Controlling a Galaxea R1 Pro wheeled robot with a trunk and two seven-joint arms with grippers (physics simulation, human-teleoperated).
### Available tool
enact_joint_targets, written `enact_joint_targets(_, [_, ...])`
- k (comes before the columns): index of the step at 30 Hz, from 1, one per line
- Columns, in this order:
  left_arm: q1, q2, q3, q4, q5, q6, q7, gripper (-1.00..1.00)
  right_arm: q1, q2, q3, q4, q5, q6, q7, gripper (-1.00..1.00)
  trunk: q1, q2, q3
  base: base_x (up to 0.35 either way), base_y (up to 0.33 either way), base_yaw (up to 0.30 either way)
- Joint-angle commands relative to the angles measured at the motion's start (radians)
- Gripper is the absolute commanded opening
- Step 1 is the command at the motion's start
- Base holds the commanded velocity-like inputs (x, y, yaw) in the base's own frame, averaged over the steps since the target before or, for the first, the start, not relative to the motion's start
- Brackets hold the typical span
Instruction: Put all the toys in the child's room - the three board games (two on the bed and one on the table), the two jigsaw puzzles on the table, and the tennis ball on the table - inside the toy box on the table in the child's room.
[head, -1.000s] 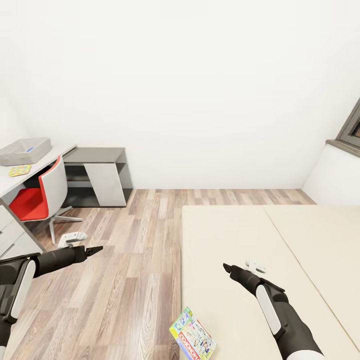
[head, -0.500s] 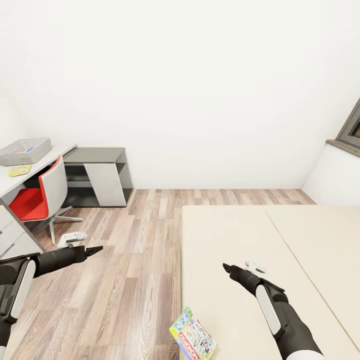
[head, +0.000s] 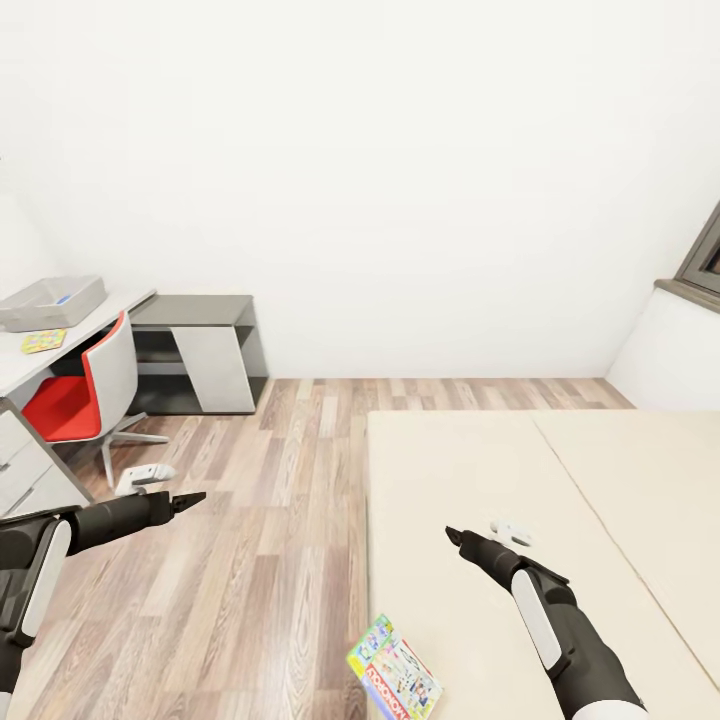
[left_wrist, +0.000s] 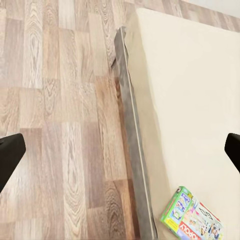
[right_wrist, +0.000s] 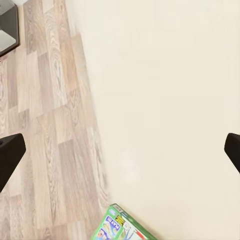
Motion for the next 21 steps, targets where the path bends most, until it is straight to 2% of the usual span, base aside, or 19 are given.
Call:
enact_joint_targets(1, [-0.001,0.0,0.001,0.0,0.009,0.009,0.003,1.0,-0.001,0.001,-0.004,-0.001,-0.002,0.006,0.004,1.0,0.001,-0.002,-0.002,0.0,0.206,0.0])
enact_joint_targets(21, [-0.001,0.0,0.001,0.0,0.01,0.009,0.003,1.0,-0.001,0.001,-0.004,-0.001,-0.002,-0.011,0.004,1.0,0.001,-0.002,0.003,0.0,0.253,-0.033])
